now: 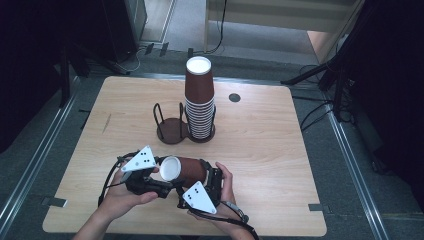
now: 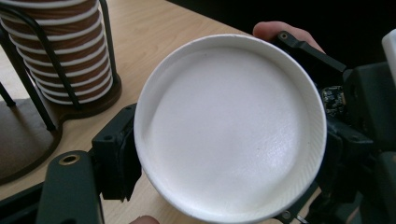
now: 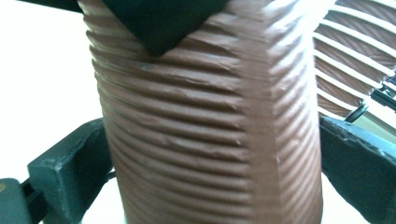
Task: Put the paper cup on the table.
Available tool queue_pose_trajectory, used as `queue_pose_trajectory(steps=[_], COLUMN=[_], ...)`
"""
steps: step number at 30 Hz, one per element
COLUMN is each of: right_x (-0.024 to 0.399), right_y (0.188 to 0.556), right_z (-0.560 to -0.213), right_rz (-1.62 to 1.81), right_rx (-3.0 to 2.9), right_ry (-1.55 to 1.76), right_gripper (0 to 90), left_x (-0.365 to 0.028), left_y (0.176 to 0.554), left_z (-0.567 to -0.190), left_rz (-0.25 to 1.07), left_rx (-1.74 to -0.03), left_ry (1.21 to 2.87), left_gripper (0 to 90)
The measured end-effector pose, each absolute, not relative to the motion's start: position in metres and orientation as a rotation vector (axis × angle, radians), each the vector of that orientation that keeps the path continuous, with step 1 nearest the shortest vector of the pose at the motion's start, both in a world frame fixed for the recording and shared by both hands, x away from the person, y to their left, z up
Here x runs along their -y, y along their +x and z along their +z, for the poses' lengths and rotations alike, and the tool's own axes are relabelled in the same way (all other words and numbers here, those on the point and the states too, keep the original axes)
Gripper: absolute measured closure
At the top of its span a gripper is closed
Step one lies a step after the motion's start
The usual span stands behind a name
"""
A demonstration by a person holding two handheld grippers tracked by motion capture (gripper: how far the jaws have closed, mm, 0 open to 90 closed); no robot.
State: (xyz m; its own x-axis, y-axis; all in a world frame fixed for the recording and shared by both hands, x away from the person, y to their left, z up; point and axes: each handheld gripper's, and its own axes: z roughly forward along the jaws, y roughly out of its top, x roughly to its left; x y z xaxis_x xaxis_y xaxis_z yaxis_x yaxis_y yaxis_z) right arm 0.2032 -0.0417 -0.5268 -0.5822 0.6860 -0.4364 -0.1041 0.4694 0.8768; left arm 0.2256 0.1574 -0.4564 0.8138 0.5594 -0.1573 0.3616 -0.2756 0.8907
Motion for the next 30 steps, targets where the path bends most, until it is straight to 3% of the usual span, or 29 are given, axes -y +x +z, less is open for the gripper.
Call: queue_pose_trajectory(steps=[24,30], right_x=[0.039,0.039], right_y=[0.198,0.200], right_z=[-0.504,-0.503], right_rz=[1.238,1.253], right_rx=[-1.813,-1.788], right_ry=[0.562,0.638], right_gripper=[0.0,0.0], left_x=[-0.185,-0.194], left_y=[0.229,0.232], left_z=[-0.456,-0.459], left_rz=[0.433,0.415], left_rx=[-0.801,-0.822], left_ry=[1.657,1.561], left_gripper=[23.3,23.2])
